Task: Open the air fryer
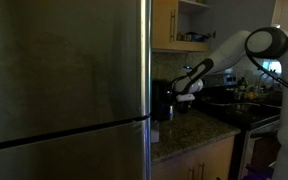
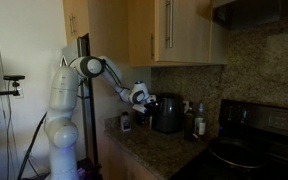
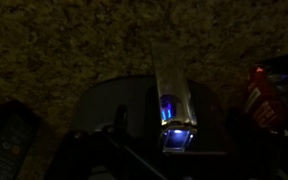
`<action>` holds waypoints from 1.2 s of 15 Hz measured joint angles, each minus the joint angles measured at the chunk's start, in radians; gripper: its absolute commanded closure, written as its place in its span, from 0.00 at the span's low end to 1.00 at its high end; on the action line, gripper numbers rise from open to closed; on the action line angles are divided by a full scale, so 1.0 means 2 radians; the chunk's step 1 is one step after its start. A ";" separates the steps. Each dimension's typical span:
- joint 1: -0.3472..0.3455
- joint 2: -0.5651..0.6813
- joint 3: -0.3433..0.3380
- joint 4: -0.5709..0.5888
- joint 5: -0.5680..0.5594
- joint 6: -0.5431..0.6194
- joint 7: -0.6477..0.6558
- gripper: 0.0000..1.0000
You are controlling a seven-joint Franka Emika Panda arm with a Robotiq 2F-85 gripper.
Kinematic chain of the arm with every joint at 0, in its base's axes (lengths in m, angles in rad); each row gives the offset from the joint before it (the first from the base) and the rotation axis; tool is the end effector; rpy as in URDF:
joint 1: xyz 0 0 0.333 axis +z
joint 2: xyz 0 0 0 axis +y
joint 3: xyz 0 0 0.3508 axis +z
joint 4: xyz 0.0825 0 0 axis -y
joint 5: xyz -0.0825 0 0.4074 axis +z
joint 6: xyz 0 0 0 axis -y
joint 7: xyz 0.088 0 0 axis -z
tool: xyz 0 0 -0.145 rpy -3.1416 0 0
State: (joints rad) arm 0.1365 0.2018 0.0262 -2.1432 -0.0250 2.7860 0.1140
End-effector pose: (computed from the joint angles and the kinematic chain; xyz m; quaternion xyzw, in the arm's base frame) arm 0.6330 0.1043 0.3408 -0.9752 -0.0334 -0.2173 0.0259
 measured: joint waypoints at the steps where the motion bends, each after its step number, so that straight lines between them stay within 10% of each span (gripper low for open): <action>1: 0.000 0.005 -0.001 0.000 -0.004 0.008 0.006 0.00; 4: 0.000 0.021 -0.003 0.002 -0.014 0.035 0.022 0.00; 5: 0.001 0.026 -0.004 0.003 -0.015 0.046 0.027 0.25; 14: 0.016 0.039 -0.026 0.013 -0.063 0.074 0.072 0.93; 18: 0.020 0.039 -0.025 0.022 -0.059 0.047 0.079 0.94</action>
State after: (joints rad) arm 0.1763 0.2790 -0.0238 -2.0996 -0.1424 2.8791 0.2712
